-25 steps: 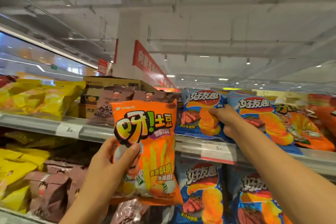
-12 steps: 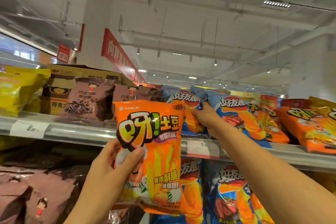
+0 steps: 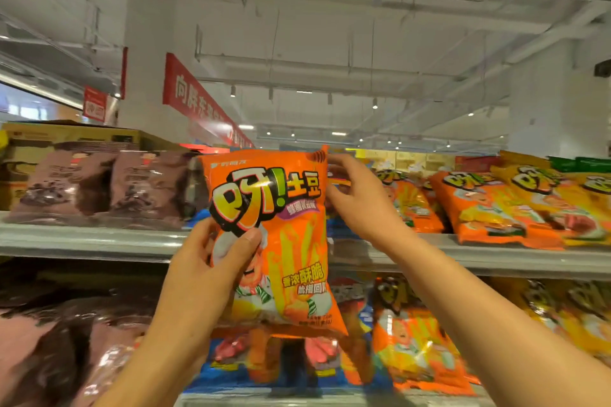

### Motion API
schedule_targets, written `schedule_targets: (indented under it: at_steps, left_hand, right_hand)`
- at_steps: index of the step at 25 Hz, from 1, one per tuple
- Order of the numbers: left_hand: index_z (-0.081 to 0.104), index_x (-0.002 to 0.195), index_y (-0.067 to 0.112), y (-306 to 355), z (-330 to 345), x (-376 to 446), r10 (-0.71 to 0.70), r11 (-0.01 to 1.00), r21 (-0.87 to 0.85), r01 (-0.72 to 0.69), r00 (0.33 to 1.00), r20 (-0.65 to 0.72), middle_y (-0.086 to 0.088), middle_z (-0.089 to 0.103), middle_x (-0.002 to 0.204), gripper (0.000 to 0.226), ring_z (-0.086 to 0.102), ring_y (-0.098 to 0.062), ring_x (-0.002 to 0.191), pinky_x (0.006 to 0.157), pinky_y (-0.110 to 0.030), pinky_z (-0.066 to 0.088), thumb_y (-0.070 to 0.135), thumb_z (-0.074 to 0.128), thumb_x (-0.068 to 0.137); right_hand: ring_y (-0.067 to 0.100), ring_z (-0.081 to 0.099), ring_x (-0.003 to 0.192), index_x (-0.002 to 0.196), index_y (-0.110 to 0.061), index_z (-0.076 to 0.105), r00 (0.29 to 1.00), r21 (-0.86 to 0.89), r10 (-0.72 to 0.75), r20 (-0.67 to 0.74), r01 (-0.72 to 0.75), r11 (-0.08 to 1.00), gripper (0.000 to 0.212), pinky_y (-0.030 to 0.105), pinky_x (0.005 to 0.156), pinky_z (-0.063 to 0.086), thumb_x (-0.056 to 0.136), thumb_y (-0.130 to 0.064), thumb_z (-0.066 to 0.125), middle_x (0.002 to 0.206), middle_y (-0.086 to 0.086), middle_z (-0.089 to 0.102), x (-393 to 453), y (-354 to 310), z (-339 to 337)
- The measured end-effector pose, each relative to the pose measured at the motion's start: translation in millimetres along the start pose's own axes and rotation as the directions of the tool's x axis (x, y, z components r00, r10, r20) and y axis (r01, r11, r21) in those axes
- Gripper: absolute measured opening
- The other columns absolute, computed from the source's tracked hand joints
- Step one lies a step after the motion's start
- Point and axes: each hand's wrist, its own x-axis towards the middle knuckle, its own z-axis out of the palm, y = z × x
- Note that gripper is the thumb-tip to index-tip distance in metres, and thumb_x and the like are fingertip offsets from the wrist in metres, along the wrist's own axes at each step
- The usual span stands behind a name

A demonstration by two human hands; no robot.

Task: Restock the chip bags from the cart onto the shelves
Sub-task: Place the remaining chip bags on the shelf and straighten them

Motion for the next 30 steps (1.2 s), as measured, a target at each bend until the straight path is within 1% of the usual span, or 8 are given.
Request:
schedule_targets:
  at_steps: [3,6,8,12,17,23,28,30]
  left_hand:
    - [0.067,0.113,0.036,9,81,-4,0.056,0.998,-0.037,-0.055,0.998,0.019,0.002,0.078,0.105,0.033,0.076,-0.021,0.094,0.084,-0.046,0.059,0.041,0.075,0.081]
    - [0.067,0.116,0.021,19,166,6,0.141,0.989,-0.043,-0.141,0.990,0.004,0.003,0.077,0.103,0.037,0.074,-0.014,0.091,0.075,-0.022,0.056,0.034,0.076,0.083]
    - [0.063,0.127,0.014,27,218,25,0.170,0.985,-0.033,-0.170,0.985,0.018,-0.001,0.075,0.111,0.045,0.073,-0.009,0.094,0.078,-0.019,0.057,0.030,0.076,0.087]
    - [0.055,0.136,0.018,35,280,82,0.197,0.974,0.103,-0.201,0.979,0.049,-0.004,0.066,0.129,0.053,0.066,-0.019,0.110,0.093,-0.037,0.056,0.036,0.073,0.090]
    - [0.061,0.126,0.011,1,295,126,0.109,0.971,0.217,-0.098,0.993,-0.037,-0.007,0.066,0.123,0.040,0.063,-0.027,0.113,0.077,-0.027,0.047,0.032,0.070,0.093]
    - [0.050,0.138,0.012,-41,300,141,0.049,0.844,0.534,-0.052,0.999,0.019,-0.015,0.059,0.139,0.054,0.055,-0.037,0.126,0.098,-0.041,0.047,0.043,0.063,0.096]
    - [0.024,0.155,0.027,-40,298,143,0.019,0.873,0.480,-0.083,0.990,0.137,-0.009,0.055,0.145,0.071,0.056,-0.027,0.122,0.089,-0.031,0.043,0.033,0.065,0.097]
    - [0.022,0.156,0.026,-34,300,138,0.037,0.869,0.481,-0.111,0.986,0.161,-0.013,0.045,0.150,0.071,0.051,-0.027,0.127,0.098,-0.036,0.044,0.032,0.063,0.098]
  right_hand:
    - [0.014,0.057,0.123,0.134,-0.016,0.058,0.996,-0.040,-0.042,-0.073,0.039,0.998,0.038,0.041,0.104,0.048,0.096,-0.013,0.061,0.131,0.002,0.061,-26,40,-72]
    - [0.019,0.060,0.118,0.126,-0.011,0.063,0.993,-0.125,-0.028,-0.113,0.013,0.992,0.033,0.036,0.102,0.047,0.094,-0.006,0.061,0.124,0.005,0.065,-47,91,-142]
    - [0.019,0.058,0.118,0.123,-0.012,0.065,0.991,-0.248,-0.024,-0.129,-0.009,0.969,0.029,0.027,0.096,0.042,0.094,-0.009,0.061,0.123,0.004,0.065,-56,124,-182]
    - [0.022,0.041,0.141,0.142,-0.020,0.054,0.990,-0.535,-0.039,0.133,0.105,0.838,0.042,0.038,0.114,0.031,0.101,-0.025,0.054,0.149,0.003,0.051,-60,175,-222]
    - [0.021,0.010,0.153,0.154,-0.042,0.025,0.955,-0.749,0.137,0.263,0.113,0.652,0.058,0.048,0.123,0.007,0.100,-0.060,0.030,0.166,-0.009,0.018,-68,214,-217]
    - [0.015,0.014,0.152,0.150,-0.044,0.032,0.957,-0.729,0.120,0.262,0.115,0.675,0.059,0.044,0.123,0.014,0.096,-0.068,0.029,0.162,-0.015,0.024,-65,220,-221]
    - [0.011,0.038,0.138,0.138,-0.041,0.050,0.957,-0.718,0.163,0.239,0.062,0.693,0.055,0.034,0.112,0.031,0.092,-0.071,0.040,0.145,-0.017,0.045,-60,202,-228]
    - [0.013,0.051,0.125,0.131,-0.038,0.055,0.964,-0.665,0.156,0.216,0.028,0.747,0.049,0.036,0.102,0.043,0.092,-0.066,0.045,0.133,-0.013,0.056,-49,188,-231]
